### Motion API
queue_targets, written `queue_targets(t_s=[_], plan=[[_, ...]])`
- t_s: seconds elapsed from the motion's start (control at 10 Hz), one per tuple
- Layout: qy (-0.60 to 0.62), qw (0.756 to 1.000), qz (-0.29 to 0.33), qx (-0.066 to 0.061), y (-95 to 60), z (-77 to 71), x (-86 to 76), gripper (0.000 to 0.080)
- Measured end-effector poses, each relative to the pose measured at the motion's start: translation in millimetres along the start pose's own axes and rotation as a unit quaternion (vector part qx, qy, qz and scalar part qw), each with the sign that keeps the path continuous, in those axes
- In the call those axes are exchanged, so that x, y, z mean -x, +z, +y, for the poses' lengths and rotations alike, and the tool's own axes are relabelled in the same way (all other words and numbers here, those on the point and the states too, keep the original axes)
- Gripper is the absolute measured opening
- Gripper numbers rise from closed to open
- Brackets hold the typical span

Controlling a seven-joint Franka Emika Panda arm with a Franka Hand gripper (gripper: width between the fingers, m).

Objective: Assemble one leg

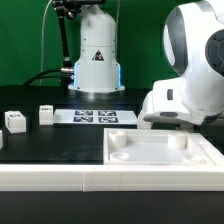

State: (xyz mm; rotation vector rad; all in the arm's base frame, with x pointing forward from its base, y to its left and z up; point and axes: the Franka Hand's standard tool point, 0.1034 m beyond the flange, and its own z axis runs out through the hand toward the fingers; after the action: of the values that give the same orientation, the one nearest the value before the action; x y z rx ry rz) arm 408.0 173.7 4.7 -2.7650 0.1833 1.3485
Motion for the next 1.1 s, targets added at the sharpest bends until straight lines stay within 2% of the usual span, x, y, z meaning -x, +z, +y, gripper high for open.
queue_targets(t_s=[0.4, 0.6, 0.7, 0.8, 1.0, 1.1], plan=[[-0.004, 1.0, 0.0, 0.0, -2.4, 0.7, 0.8, 0.0291], [-0.029, 1.0, -0.002, -0.004, -47.6, 4.0, 22.5, 0.0292], [-0.03, 1.0, -0.001, -0.007, -66.5, 6.3, 32.2, 0.0292], [-0.031, 0.999, 0.011, -0.01, -79.8, 5.9, 34.0, 0.0292], [-0.03, 0.999, 0.023, -0.012, -76.2, 4.7, 29.8, 0.0292], [-0.031, 0.998, 0.043, -0.016, -79.9, 2.4, 24.8, 0.0292]])
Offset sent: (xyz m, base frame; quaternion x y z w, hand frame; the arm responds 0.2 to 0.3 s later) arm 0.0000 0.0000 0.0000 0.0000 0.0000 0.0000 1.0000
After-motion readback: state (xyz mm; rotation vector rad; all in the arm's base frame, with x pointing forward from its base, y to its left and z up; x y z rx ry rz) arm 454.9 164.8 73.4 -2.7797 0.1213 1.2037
